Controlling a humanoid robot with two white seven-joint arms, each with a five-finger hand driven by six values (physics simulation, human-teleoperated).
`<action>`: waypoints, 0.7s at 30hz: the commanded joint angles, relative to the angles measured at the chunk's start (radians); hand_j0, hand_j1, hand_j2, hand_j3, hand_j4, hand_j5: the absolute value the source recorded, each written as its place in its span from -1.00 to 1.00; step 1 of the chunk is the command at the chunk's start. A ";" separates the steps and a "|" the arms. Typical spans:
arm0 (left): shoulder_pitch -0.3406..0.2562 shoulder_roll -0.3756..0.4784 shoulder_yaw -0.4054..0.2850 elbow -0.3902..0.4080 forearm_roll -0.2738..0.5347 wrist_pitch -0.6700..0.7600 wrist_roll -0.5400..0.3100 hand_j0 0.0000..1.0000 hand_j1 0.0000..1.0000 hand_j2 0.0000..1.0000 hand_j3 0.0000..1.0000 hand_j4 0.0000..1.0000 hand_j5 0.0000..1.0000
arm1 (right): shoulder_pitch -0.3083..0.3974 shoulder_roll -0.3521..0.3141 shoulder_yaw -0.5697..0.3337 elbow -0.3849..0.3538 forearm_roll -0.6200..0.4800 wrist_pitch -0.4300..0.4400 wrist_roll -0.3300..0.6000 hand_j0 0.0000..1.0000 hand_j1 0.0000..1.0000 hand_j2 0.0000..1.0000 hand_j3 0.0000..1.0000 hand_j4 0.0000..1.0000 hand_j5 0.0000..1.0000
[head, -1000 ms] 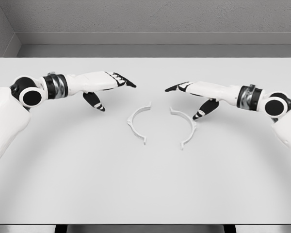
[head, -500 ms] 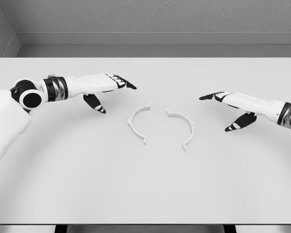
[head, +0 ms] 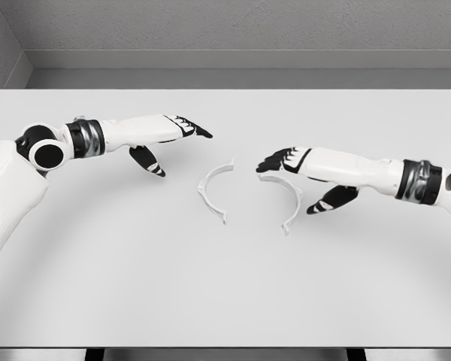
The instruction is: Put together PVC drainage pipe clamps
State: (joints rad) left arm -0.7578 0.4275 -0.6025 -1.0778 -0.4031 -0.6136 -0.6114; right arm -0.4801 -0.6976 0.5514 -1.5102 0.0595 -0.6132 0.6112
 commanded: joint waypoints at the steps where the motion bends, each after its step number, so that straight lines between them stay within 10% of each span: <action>1: 0.000 0.000 0.003 0.001 0.009 0.003 0.000 1.00 1.00 1.00 1.00 1.00 1.00 | 0.000 0.061 0.016 0.048 0.020 0.002 0.000 1.00 1.00 1.00 1.00 1.00 1.00; 21: 0.002 -0.001 0.001 -0.001 0.010 0.003 0.000 1.00 1.00 1.00 1.00 1.00 1.00 | 0.009 0.087 0.033 0.085 0.043 0.002 0.000 1.00 1.00 1.00 1.00 1.00 1.00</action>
State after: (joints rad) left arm -0.7563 0.4261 -0.6024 -1.0781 -0.3997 -0.6135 -0.6114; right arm -0.4709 -0.6122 0.5848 -1.4259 0.1108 -0.6135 0.6113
